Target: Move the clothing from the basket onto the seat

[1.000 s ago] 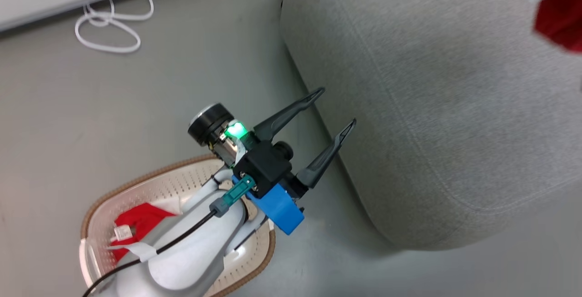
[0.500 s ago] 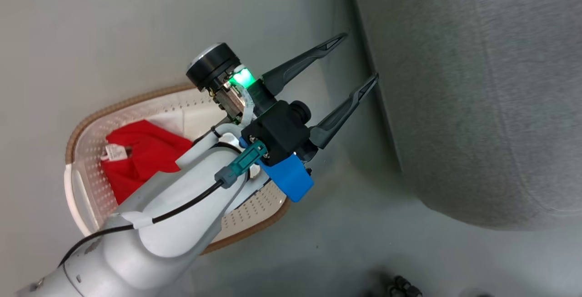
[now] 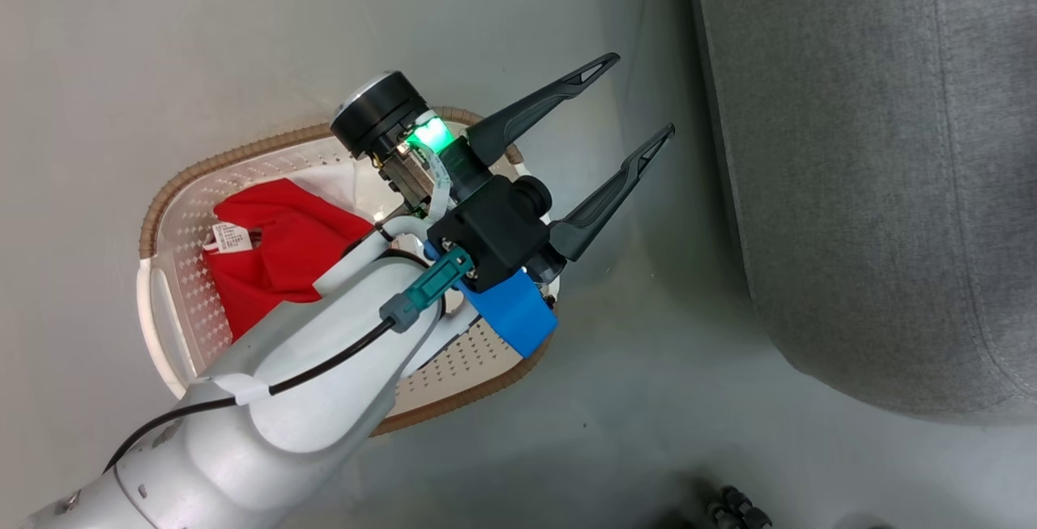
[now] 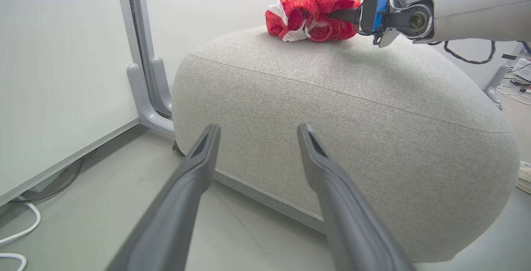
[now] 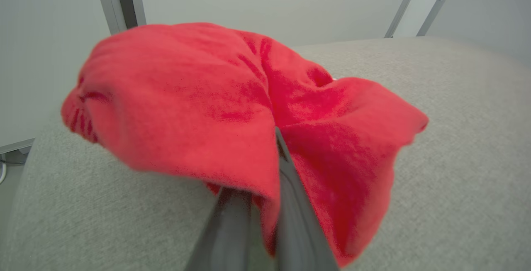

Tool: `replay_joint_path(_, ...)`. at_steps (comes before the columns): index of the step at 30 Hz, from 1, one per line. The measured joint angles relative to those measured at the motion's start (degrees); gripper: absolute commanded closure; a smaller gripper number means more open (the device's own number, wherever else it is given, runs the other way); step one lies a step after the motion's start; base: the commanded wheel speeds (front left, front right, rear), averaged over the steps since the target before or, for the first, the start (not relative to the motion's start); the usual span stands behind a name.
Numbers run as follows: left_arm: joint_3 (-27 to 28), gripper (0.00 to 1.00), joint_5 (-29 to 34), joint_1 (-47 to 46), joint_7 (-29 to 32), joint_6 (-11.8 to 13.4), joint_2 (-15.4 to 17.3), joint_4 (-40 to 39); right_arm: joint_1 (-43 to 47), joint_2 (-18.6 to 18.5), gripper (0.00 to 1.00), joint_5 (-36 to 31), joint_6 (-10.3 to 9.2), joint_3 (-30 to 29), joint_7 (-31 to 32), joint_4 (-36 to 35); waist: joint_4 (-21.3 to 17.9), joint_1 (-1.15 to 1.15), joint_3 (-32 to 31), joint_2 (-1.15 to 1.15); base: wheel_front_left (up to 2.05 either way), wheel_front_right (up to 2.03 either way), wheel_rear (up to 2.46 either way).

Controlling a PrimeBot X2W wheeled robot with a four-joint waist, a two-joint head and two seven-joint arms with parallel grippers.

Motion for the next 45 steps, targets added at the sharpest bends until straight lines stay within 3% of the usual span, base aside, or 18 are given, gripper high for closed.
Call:
replay_joint_path(5, 0.0, 0.0, -0.7, 0.5, -1.1, 0.0, -0.4, 1.6, 2.3, 0.7, 0.0, -0.2, 0.0, 2.2, 0.0, -2.2, -0.2, -0.01, -2.8, 0.0, 0.0, 0.0, 0.0)
replay_joint_path(11, 1.1, 0.0, -3.0, 5.2, -2.5, 0.9, -1.3, 4.3, 13.1, 1.9, 0.0, -1.0, 0.0, 5.9, 0.0, -7.9, -0.2, -0.01, -9.2, 0.0, 0.0, 0.0, 0.0)
replay_joint_path(22, 10.9, 0.0, -5.3, 19.3, -2.7, 3.6, -2.6, 3.5, 31.6, 4.6, 0.0, 5.3, 0.0, 14.8, 0.0, -24.9, 1.5, -0.03, -24.5, 0.0, 0.0, 0.0, 0.0)
replay_joint_path(32, 24.7, 0.0, -3.0, 30.8, -2.8, 5.6, -3.4, 1.5, 41.5, 8.6, 0.0, 7.1, -0.01, 22.9, 0.0, -38.3, 8.8, -0.04, -33.9, 0.0, 0.0, 0.0, 0.0)
replay_joint_path(45, 39.0, 0.0, 0.6, 42.6, -2.8, 5.9, -4.0, 0.6, 52.3, 12.2, 0.0, 6.2, -0.01, 26.3, 0.0, -42.0, 16.8, -0.03, -44.4, 0.01, 0.0, 0.0, 0.0)
